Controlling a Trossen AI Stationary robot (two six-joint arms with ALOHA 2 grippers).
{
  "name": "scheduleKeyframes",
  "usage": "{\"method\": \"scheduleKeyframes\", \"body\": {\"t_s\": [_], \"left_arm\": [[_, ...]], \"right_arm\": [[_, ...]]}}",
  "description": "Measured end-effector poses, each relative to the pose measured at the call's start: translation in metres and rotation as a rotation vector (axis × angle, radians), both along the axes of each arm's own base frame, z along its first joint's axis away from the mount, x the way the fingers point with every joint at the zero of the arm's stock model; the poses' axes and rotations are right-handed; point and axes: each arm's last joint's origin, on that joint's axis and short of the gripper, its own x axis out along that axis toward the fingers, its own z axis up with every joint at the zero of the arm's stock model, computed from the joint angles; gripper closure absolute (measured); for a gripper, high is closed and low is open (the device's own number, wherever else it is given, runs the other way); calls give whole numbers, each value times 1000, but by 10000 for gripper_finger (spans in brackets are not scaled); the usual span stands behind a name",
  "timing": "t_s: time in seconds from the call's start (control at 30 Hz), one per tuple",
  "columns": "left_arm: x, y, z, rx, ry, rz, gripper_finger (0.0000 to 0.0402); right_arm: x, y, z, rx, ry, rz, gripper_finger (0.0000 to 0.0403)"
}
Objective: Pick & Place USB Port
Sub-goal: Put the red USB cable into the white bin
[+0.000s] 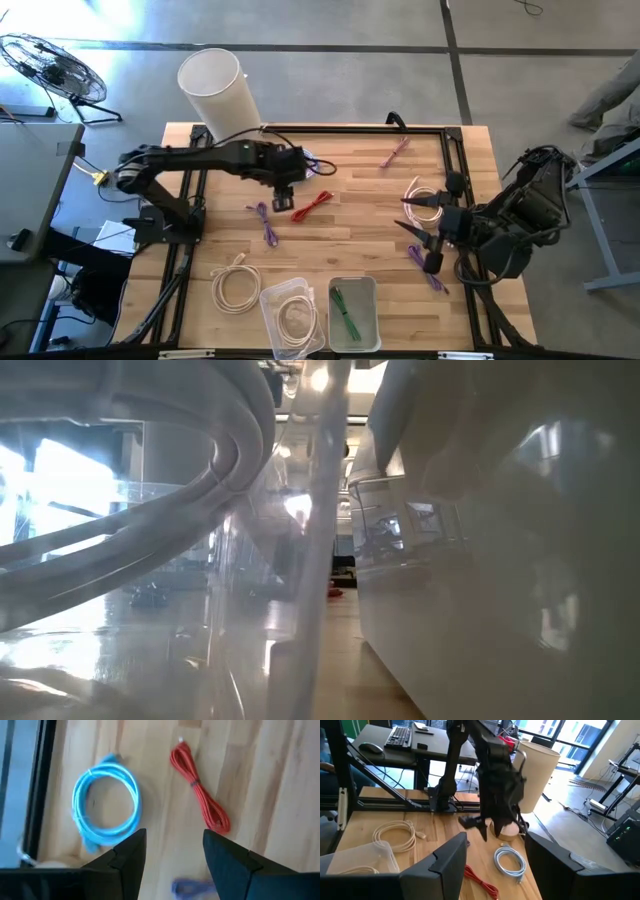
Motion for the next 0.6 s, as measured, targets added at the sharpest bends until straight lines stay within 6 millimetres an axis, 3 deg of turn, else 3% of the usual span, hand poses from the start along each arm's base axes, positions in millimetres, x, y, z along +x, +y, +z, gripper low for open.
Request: {"method": "scheduleKeyframes", "body": {"t_s": [0.33, 0.6], "left_arm": [[38, 3, -51, -144, 46, 77, 211], [54, 13, -77, -264, 32, 131, 211]], "right_arm": [[4, -4, -1, 14, 0, -22, 210], [4, -4, -1, 61, -2, -8, 210]]}}
